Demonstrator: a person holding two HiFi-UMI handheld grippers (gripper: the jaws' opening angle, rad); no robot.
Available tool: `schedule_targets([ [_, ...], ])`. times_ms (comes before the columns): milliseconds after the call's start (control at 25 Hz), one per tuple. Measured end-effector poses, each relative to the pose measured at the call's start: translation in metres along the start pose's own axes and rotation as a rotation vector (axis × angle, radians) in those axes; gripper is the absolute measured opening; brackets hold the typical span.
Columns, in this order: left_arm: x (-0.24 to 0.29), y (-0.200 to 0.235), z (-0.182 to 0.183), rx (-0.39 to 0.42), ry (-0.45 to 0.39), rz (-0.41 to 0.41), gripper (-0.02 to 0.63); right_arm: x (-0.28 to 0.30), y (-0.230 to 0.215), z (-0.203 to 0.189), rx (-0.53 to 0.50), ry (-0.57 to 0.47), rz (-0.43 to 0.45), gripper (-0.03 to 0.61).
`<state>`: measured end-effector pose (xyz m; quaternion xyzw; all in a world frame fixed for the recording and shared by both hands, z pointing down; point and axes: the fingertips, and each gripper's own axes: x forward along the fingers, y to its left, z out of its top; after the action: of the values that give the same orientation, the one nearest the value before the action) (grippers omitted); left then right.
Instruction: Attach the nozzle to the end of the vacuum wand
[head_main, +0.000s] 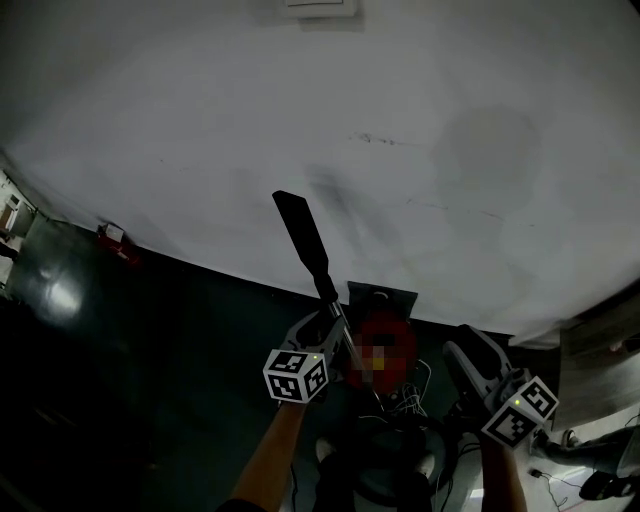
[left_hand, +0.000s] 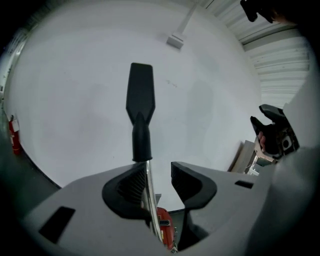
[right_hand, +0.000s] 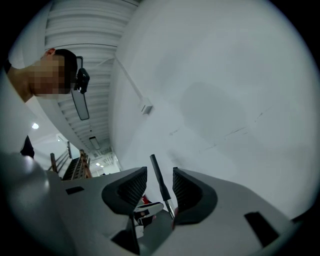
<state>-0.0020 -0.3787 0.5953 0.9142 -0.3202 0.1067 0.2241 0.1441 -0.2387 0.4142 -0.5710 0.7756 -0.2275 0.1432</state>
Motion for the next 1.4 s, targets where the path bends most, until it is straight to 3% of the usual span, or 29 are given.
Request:
schedule_targets([
  [160,-0.033,-0.045,0.032,0.037,-0.044,-0.035,0.147,-0.004,0.018,-0.003,0.017,0.018,0.025,0.155],
  [520,-0.108,-0.141,0.097,0.139,-0.146,-0.056,0.043,-0.021,0.062,0.001,-0.008,-0.016,0.107,0.068],
  [760,-0.150,-0.193,0.111,0.198,-0.186,-0.042,0.005,-0.043,0.090,-0.001,-0.020,-0.015,0.136,0.034],
  [1080,-0.185,-0.228,0.117,0.215,-0.221,-0.011,0.005,-0.060,0.114,0.005,-0.041,-0.027,0.147,0.018],
  [1400,-0.208,-0.233,0.125,0.214,-0.257,0.018,0.004,-0.065,0.128,0.006,-0.054,-0.033,0.160,0.018],
])
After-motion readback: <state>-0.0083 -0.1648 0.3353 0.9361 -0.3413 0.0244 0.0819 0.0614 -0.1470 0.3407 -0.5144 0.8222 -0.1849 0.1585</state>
